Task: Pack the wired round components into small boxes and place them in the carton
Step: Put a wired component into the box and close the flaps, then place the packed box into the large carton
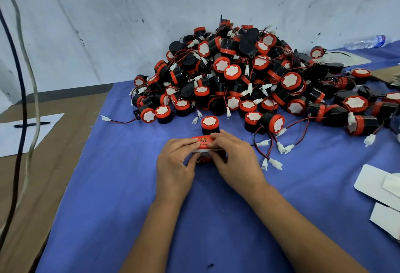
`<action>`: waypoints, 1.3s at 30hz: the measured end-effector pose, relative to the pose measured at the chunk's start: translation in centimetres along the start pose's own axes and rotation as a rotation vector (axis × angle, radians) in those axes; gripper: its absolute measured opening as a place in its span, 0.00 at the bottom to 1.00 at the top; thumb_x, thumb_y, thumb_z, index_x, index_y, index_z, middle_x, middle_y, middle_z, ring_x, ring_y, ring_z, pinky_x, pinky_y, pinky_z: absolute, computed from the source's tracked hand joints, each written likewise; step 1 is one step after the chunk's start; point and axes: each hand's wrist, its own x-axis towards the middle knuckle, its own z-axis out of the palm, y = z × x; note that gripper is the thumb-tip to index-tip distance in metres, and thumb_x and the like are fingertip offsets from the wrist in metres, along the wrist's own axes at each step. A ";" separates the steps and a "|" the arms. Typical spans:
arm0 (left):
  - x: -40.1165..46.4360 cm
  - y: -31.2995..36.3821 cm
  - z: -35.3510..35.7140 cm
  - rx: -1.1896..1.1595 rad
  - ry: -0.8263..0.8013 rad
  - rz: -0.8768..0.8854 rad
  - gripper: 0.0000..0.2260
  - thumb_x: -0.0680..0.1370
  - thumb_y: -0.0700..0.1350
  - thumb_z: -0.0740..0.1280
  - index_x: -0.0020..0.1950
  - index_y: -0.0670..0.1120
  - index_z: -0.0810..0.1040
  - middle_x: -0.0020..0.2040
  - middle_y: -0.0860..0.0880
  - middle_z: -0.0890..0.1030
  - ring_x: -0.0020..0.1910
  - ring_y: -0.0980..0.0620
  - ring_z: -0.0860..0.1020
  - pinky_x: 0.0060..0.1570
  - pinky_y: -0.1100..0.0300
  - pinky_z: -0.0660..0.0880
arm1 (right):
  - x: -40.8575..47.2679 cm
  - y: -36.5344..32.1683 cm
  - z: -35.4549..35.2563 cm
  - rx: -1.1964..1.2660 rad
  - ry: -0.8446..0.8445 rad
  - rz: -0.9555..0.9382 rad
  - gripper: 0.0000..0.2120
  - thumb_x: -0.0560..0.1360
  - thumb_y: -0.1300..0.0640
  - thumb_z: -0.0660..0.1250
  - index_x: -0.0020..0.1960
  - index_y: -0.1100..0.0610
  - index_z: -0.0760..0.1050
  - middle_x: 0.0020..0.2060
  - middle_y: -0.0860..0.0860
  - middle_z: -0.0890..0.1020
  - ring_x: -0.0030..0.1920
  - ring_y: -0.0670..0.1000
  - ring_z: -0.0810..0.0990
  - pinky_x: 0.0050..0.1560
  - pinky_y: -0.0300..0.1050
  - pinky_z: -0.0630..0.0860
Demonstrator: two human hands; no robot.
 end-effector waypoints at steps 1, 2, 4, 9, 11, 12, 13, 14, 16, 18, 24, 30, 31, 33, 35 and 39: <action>-0.1 0.1 0.1 0.019 0.002 0.012 0.14 0.73 0.32 0.78 0.57 0.42 0.87 0.55 0.48 0.86 0.55 0.48 0.82 0.58 0.64 0.75 | -0.1 -0.2 0.1 -0.042 -0.008 -0.015 0.06 0.78 0.62 0.72 0.54 0.60 0.82 0.60 0.52 0.84 0.70 0.56 0.77 0.64 0.53 0.79; -0.2 0.2 0.2 0.046 0.001 0.029 0.14 0.73 0.31 0.78 0.56 0.41 0.87 0.54 0.47 0.86 0.54 0.48 0.82 0.57 0.64 0.74 | -0.2 -0.4 0.1 -0.085 -0.014 -0.033 0.07 0.78 0.62 0.71 0.56 0.59 0.81 0.61 0.52 0.83 0.71 0.56 0.76 0.61 0.53 0.80; -0.4 0.2 0.3 0.100 -0.001 0.069 0.13 0.73 0.30 0.77 0.56 0.40 0.87 0.52 0.46 0.86 0.52 0.46 0.82 0.55 0.64 0.74 | -0.4 -0.8 0.3 -0.163 -0.015 -0.082 0.08 0.78 0.64 0.70 0.57 0.60 0.80 0.61 0.52 0.83 0.70 0.56 0.75 0.55 0.52 0.82; -0.5 -0.1 0.4 0.123 -0.018 0.094 0.10 0.74 0.31 0.76 0.54 0.38 0.87 0.49 0.44 0.85 0.49 0.44 0.82 0.48 0.55 0.80 | -0.5 -1.5 0.2 -0.239 -0.020 -0.148 0.07 0.78 0.63 0.70 0.56 0.59 0.81 0.59 0.53 0.83 0.61 0.57 0.79 0.52 0.52 0.82; -0.5 -0.1 0.4 0.124 -0.025 0.089 0.09 0.74 0.32 0.77 0.53 0.37 0.87 0.49 0.44 0.85 0.49 0.44 0.82 0.47 0.53 0.80 | -0.7 -1.4 0.2 -0.229 -0.017 -0.138 0.06 0.79 0.62 0.70 0.56 0.59 0.82 0.60 0.53 0.84 0.63 0.58 0.80 0.58 0.52 0.81; -0.5 0.0 0.4 0.133 -0.031 0.094 0.08 0.74 0.32 0.77 0.53 0.37 0.87 0.48 0.43 0.85 0.48 0.44 0.82 0.46 0.53 0.80 | -0.7 -1.3 0.2 -0.237 -0.023 -0.131 0.06 0.79 0.63 0.70 0.56 0.59 0.82 0.61 0.54 0.84 0.65 0.58 0.80 0.60 0.52 0.81; -0.6 0.1 0.5 0.147 -0.035 0.104 0.08 0.73 0.33 0.78 0.51 0.37 0.87 0.47 0.43 0.85 0.47 0.43 0.82 0.45 0.53 0.80 | -0.9 -1.2 0.3 -0.257 -0.031 -0.127 0.07 0.78 0.64 0.70 0.55 0.59 0.82 0.61 0.54 0.83 0.66 0.59 0.79 0.62 0.51 0.80; -0.6 0.2 0.4 0.158 -0.041 0.117 0.07 0.73 0.33 0.78 0.50 0.37 0.87 0.47 0.43 0.85 0.47 0.43 0.82 0.44 0.53 0.80 | -1.0 -1.1 0.4 -0.283 -0.033 -0.130 0.08 0.77 0.65 0.72 0.55 0.59 0.82 0.61 0.55 0.84 0.67 0.59 0.79 0.62 0.50 0.79; -0.5 0.3 0.4 0.165 -0.061 0.125 0.06 0.73 0.32 0.78 0.50 0.36 0.86 0.46 0.42 0.84 0.47 0.42 0.82 0.43 0.51 0.81 | -1.2 -1.0 0.7 -0.305 -0.020 -0.134 0.09 0.74 0.66 0.74 0.53 0.59 0.82 0.60 0.54 0.84 0.65 0.59 0.81 0.58 0.49 0.81; -0.4 0.4 0.4 0.154 -0.072 0.107 0.06 0.74 0.32 0.77 0.50 0.36 0.86 0.47 0.42 0.84 0.47 0.42 0.82 0.43 0.50 0.81 | -0.8 -1.0 0.9 -0.294 -0.009 -0.141 0.08 0.74 0.65 0.74 0.52 0.58 0.81 0.57 0.53 0.84 0.61 0.59 0.81 0.53 0.50 0.82; -0.2 1.6 0.2 0.036 -0.049 -0.079 0.07 0.75 0.30 0.74 0.50 0.39 0.87 0.46 0.45 0.84 0.42 0.48 0.80 0.42 0.72 0.69 | 1.5 -0.6 0.1 -0.268 -0.246 -0.067 0.20 0.79 0.56 0.69 0.71 0.48 0.75 0.71 0.56 0.72 0.71 0.61 0.68 0.58 0.59 0.76; 0.5 8.2 1.5 -0.118 0.080 -0.177 0.12 0.73 0.29 0.73 0.53 0.39 0.87 0.54 0.43 0.86 0.51 0.41 0.85 0.53 0.53 0.78 | 1.6 -1.5 -7.9 -0.245 -0.238 -0.015 0.22 0.79 0.59 0.68 0.71 0.45 0.77 0.58 0.55 0.78 0.56 0.62 0.77 0.53 0.53 0.76; 1.1 10.8 2.3 -0.181 0.102 -0.127 0.12 0.74 0.29 0.73 0.54 0.40 0.87 0.55 0.44 0.86 0.53 0.43 0.84 0.55 0.55 0.78 | 1.2 -1.5 -11.2 -0.255 -0.162 0.006 0.21 0.79 0.58 0.68 0.70 0.43 0.78 0.56 0.54 0.78 0.55 0.61 0.77 0.51 0.53 0.76; 2.8 16.4 3.4 -0.320 0.128 0.014 0.11 0.75 0.30 0.71 0.54 0.41 0.86 0.54 0.49 0.85 0.53 0.50 0.83 0.57 0.62 0.77 | 0.3 -2.1 -18.1 -0.294 -0.024 0.051 0.17 0.80 0.52 0.68 0.68 0.41 0.79 0.54 0.51 0.80 0.54 0.58 0.78 0.49 0.54 0.77; 4.0 23.2 5.0 -0.506 0.079 0.158 0.11 0.75 0.32 0.68 0.54 0.41 0.86 0.53 0.50 0.85 0.53 0.54 0.83 0.56 0.67 0.77 | -2.1 -2.3 -26.1 -0.364 0.100 0.132 0.15 0.79 0.49 0.70 0.65 0.43 0.82 0.54 0.49 0.82 0.55 0.55 0.80 0.53 0.52 0.76; 3.5 37.2 8.4 -0.853 -0.176 0.329 0.14 0.74 0.34 0.66 0.54 0.44 0.87 0.53 0.51 0.86 0.54 0.54 0.85 0.54 0.51 0.82 | -10.3 -4.1 -40.6 -0.430 0.359 0.426 0.15 0.73 0.49 0.78 0.59 0.47 0.85 0.50 0.44 0.86 0.51 0.43 0.83 0.54 0.38 0.77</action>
